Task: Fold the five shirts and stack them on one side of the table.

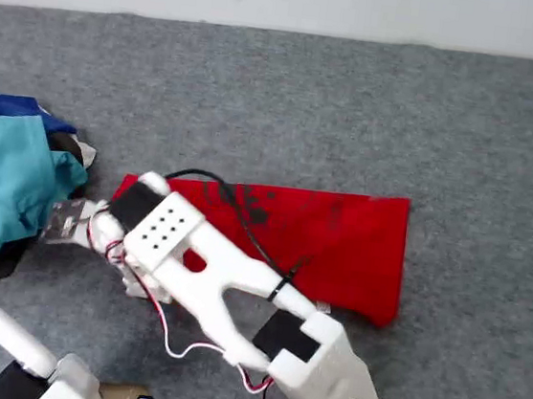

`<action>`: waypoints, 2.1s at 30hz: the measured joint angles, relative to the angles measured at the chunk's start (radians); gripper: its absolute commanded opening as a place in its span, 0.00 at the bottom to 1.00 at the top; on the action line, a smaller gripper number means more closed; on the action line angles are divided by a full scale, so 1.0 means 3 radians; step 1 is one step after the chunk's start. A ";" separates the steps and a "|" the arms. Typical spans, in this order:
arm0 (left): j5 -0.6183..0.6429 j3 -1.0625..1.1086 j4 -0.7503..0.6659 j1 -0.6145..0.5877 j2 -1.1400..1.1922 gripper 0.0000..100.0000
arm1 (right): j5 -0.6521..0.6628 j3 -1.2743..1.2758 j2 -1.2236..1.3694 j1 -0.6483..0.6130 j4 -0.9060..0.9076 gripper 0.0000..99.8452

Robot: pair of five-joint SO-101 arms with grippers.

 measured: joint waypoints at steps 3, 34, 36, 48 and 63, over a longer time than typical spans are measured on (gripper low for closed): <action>0.0000 0.0000 0.0000 0.0000 0.0000 0.02 | 0.0056 0.0000 0.0107 -0.0026 -0.0077 0.22; 0.0000 0.0015 0.0005 0.0000 0.0000 0.02 | 0.0522 -0.0880 0.0465 0.0967 0.0056 0.19; 0.0000 0.0015 0.0005 0.0000 0.0000 0.02 | 0.0511 -0.1156 0.0465 0.0972 0.0072 0.19; 0.0000 0.0015 0.0005 0.0000 0.0000 0.02 | 0.0404 -0.1575 0.0783 0.0542 0.0046 0.19; 0.0000 0.0015 0.0005 0.0000 0.0000 0.02 | 0.0537 -0.1800 0.1207 0.0532 -0.0225 0.04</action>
